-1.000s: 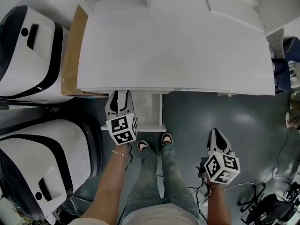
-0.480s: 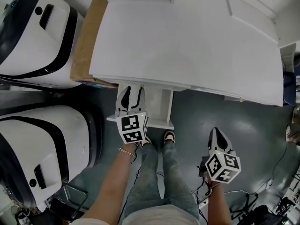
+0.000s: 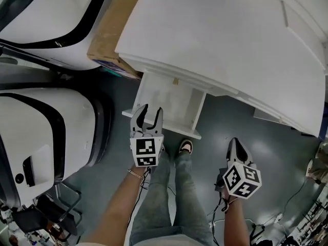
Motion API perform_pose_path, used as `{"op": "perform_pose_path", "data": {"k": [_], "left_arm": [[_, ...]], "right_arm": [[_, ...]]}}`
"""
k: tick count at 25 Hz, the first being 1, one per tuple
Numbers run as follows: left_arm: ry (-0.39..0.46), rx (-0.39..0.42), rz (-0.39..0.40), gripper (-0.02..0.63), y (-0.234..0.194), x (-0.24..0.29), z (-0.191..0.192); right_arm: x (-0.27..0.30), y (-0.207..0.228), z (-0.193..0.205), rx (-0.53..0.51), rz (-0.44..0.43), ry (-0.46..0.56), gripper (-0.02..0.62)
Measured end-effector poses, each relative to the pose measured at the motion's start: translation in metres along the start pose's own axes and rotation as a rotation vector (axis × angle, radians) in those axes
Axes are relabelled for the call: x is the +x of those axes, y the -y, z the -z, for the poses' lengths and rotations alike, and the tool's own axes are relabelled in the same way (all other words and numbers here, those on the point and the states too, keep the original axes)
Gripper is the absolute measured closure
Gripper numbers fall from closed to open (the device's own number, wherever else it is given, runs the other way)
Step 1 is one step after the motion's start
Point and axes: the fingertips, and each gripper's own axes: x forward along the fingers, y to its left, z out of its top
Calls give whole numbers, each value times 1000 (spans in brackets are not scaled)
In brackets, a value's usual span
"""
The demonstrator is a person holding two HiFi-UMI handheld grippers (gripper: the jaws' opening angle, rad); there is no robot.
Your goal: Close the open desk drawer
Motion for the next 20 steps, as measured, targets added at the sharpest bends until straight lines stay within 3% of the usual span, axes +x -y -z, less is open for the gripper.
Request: {"op": "perform_pose_path", "data": {"k": [10, 20], "left_arm": [[-19, -33, -9, 417, -11, -14, 82], [11, 13, 12, 416, 1, -14, 141]], "right_arm": [[49, -26, 56, -56, -31, -60, 589], [85, -32, 105, -99, -28, -133, 589]]}}
